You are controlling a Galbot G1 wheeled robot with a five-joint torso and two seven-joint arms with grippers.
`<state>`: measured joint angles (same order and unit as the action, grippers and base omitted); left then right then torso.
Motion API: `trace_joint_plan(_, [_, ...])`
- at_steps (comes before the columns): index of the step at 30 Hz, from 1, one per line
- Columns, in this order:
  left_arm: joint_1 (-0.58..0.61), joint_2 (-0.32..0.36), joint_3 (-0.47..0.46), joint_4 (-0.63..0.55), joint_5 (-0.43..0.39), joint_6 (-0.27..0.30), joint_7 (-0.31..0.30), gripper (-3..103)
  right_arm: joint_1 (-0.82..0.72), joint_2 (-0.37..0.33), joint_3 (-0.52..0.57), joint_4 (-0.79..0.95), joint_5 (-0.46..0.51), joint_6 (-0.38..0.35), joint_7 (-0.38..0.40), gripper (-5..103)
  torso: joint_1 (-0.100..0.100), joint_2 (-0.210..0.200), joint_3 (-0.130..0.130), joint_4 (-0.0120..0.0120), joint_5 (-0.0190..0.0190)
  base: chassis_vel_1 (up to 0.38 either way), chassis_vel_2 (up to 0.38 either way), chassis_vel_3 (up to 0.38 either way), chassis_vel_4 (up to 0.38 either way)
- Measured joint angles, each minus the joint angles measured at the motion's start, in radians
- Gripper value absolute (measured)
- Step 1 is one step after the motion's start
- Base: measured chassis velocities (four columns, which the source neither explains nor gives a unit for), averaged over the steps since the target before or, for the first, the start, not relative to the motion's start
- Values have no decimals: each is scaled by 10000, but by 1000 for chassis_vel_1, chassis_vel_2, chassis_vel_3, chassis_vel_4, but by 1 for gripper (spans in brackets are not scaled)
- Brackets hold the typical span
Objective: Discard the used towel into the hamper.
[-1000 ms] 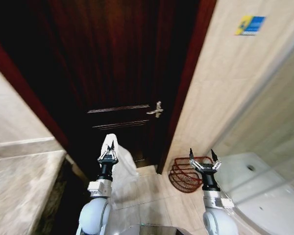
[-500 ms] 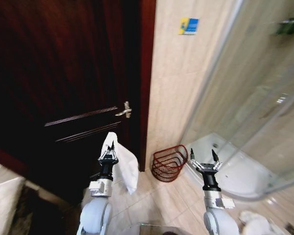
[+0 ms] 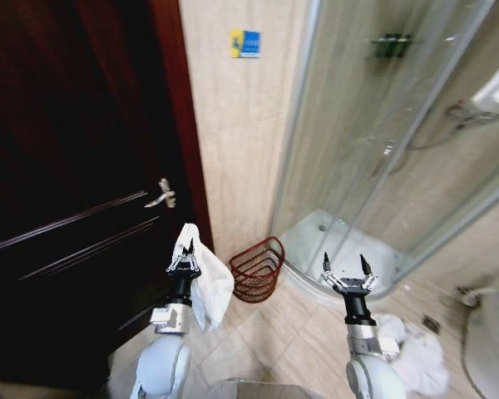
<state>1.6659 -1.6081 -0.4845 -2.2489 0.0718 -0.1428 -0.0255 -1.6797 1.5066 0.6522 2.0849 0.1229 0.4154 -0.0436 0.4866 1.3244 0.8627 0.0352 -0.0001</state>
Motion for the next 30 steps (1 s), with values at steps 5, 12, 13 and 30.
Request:
trace_joint_plan(5, [-42,0,0,56,6,-55,14,2,13,2,-7,-1,60,25,35,100,0,0,0,5,0,0,0,0,0])
trace_joint_plan(12, [-74,0,13,93,5,-21,-3,2,26,-3,-12,-15,164,47,155,100,0,0,0,2,0,0,0,0,0])
trace_joint_plan(13, [-76,0,13,93,6,9,-4,2,30,-5,-13,-22,177,50,162,100,0,0,0,2,1,0,0,0,0])
trace_joint_plan(30, [-121,0,20,120,0,80,-63,2,61,-67,-33,-40,209,13,185,100,0,0,0,1,-1,-32,-36,31,30])
